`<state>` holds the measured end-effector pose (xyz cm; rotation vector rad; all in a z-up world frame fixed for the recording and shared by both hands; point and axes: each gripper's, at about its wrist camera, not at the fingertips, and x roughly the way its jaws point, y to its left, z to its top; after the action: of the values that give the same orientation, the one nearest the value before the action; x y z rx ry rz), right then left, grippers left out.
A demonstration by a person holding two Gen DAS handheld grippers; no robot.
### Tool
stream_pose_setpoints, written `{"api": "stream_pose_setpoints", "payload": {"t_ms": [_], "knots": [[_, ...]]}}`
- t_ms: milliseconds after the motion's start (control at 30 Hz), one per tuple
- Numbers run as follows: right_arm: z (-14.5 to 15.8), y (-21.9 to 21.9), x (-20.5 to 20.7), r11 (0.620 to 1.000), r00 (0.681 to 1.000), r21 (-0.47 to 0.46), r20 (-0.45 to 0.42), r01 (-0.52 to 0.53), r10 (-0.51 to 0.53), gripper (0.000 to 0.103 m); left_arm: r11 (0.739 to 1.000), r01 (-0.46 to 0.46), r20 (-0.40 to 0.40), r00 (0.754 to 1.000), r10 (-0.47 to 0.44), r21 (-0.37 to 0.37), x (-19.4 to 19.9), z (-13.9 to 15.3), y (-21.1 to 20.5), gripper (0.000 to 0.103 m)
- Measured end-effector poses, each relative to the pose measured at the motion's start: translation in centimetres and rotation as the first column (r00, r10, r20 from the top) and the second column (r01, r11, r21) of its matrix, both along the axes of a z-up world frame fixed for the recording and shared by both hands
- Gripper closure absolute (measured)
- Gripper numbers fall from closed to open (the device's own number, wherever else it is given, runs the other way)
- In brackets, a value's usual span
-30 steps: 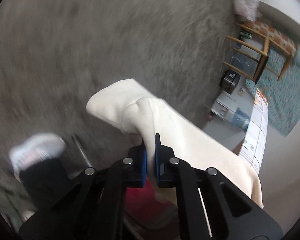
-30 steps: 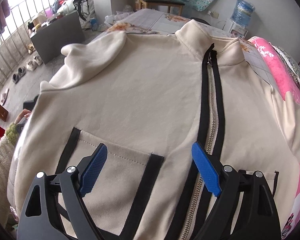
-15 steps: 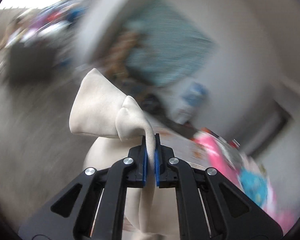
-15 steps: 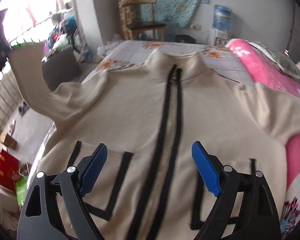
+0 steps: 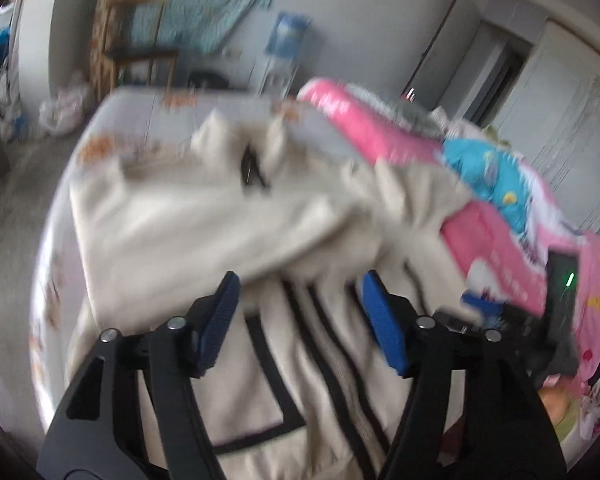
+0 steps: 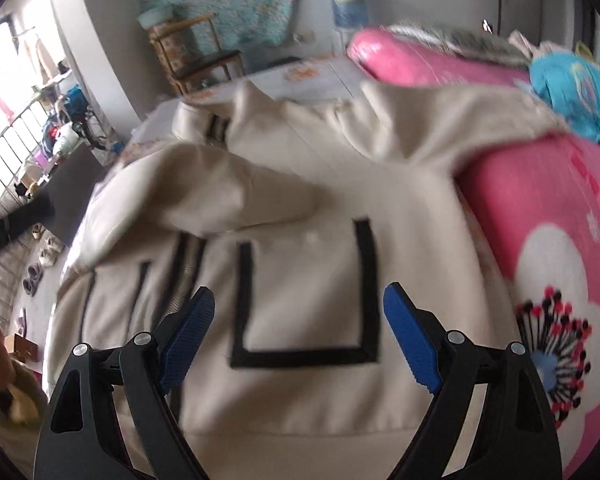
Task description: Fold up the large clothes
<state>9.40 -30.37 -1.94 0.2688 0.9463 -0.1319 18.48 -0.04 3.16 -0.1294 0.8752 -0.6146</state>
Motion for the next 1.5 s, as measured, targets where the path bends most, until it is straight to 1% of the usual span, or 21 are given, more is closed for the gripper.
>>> {"api": "stream_pose_setpoints", "payload": {"t_ms": [67, 133, 167, 267, 367, 400, 467, 533, 567, 767, 833, 933, 1033, 1100, 1133, 1200, 1300, 1367, 1433, 1467, 1500], "knots": [[-1.0, -0.2, 0.5, 1.000, 1.000, 0.001, -0.028, -0.005, 0.005, 0.019, 0.999, -0.036, -0.030, 0.999, 0.036, 0.015, -0.6, -2.2, 0.3, 0.033], [-1.6, -0.1, 1.2, 1.000, 0.998, 0.010, -0.052, -0.027, 0.028, 0.019, 0.994, -0.096, -0.050, 0.994, 0.099, 0.054, -1.5, -3.8, 1.3, 0.032], [-2.1, 0.0, 1.8, 0.999, 0.997, 0.018, -0.067, -0.041, 0.043, 0.019, 0.986, -0.143, -0.062, 0.987, 0.149, 0.090, -1.3, -4.7, 2.3, 0.032], [-3.6, 0.0, 3.1, 0.997, 0.992, 0.036, -0.112, -0.061, 0.065, 0.011, 0.954, -0.235, -0.087, 0.963, 0.255, 0.188, -0.4, -7.0, 4.6, 0.032], [-4.8, 0.1, 3.8, 0.997, 0.984, 0.038, -0.164, -0.066, 0.072, 0.011, 0.936, -0.276, -0.133, 0.942, 0.308, 0.219, 0.6, -9.0, 6.5, 0.031], [-5.2, 0.0, 4.0, 0.997, 0.981, 0.037, -0.177, -0.068, 0.074, 0.009, 0.938, -0.277, -0.143, 0.940, 0.309, 0.207, 0.5, -9.1, 7.2, 0.031], [-5.3, 0.2, 3.9, 0.997, 0.981, 0.030, -0.177, -0.077, 0.081, 0.006, 0.946, -0.273, -0.137, 0.945, 0.298, 0.174, 0.5, -9.1, 7.8, 0.013], [-5.5, 0.2, 3.9, 0.997, 0.978, 0.009, -0.189, -0.083, 0.083, 0.006, 0.949, -0.270, -0.149, 0.944, 0.294, 0.161, 0.6, -9.4, 8.3, 0.012], [-5.7, 0.2, 3.9, 0.996, 0.977, 0.001, -0.192, -0.092, 0.091, 0.006, 0.954, -0.263, -0.152, 0.947, 0.284, 0.143, 0.7, -9.5, 8.6, 0.008], [-6.1, 1.6, 3.8, 0.981, 0.965, -0.089, -0.214, -0.173, 0.151, 0.006, 0.962, -0.261, -0.149, 0.951, 0.271, 0.082, 0.7, -9.6, 8.5, 0.008], [-6.0, 1.5, 4.0, 0.979, 0.959, -0.078, -0.231, -0.187, 0.165, 0.006, 0.965, -0.257, -0.153, 0.953, 0.262, 0.054, 0.8, -9.7, 8.6, 0.008], [-5.0, 0.8, 4.8, 0.985, 0.956, -0.021, -0.248, -0.170, 0.159, 0.006, 0.967, -0.253, -0.180, 0.952, 0.248, -0.007, 0.9, -9.5, 9.4, 0.008], [-1.5, 0.0, 6.5, 0.986, 0.976, 0.008, -0.137, -0.169, 0.168, 0.006, 0.963, -0.258, -0.217, 0.947, 0.237, -0.077, 1.1, -9.5, 10.3, 0.008], [0.3, 0.0, 7.6, 0.982, 0.978, 0.006, -0.084, -0.190, 0.189, 0.006, 0.961, -0.253, -0.234, 0.947, 0.222, -0.111, 1.3, -9.6, 10.7, 0.008], [1.2, 0.1, 8.6, 0.978, 0.976, 0.004, -0.059, -0.211, 0.210, 0.006, 0.961, -0.250, -0.240, 0.946, 0.217, -0.116, 1.3, -9.6, 10.8, 0.008], [1.6, 0.1, 10.4, 0.967, 0.966, 0.011, -0.045, -0.254, 0.254, 0.006, 0.962, -0.250, -0.245, 0.945, 0.218, -0.108, 1.4, -9.4, 10.7, 0.008], [0.5, 0.5, 13.9, 0.950, 0.945, -0.027, -0.114, -0.311, 0.306, 0.006, 0.965, -0.255, -0.192, 0.951, 0.241, -0.056, 1.5, -8.4, 10.1, 0.008], [-0.5, 1.0, 15.6, 0.920, 0.916, -0.083, -0.162, -0.382, 0.366, 0.012, 0.967, -0.253, -0.140, 0.958, 0.252, 0.013, 1.6, -7.7, 9.4, 0.008], [-1.2, 1.6, 17.2, 0.879, 0.877, -0.121, -0.212, -0.460, 0.430, 0.019, 0.964, -0.257, -0.105, 0.959, 0.263, 0.072, 1.8, -7.5, 8.9, 0.008], [-1.2, 1.7, 17.9, 0.865, 0.861, -0.111, -0.220, -0.489, 0.458, 0.027, 0.960, -0.261, -0.088, 0.959, 0.270, 0.102, 2.0, -7.4, 8.6, 0.008], [-1.1, 2.0, 18.3, 0.856, 0.851, -0.101, -0.220, -0.507, 0.478, 0.047, 0.955, -0.267, -0.071, 0.958, 0.278, 0.132, 2.2, -7.5, 8.3, 0.008]]}}
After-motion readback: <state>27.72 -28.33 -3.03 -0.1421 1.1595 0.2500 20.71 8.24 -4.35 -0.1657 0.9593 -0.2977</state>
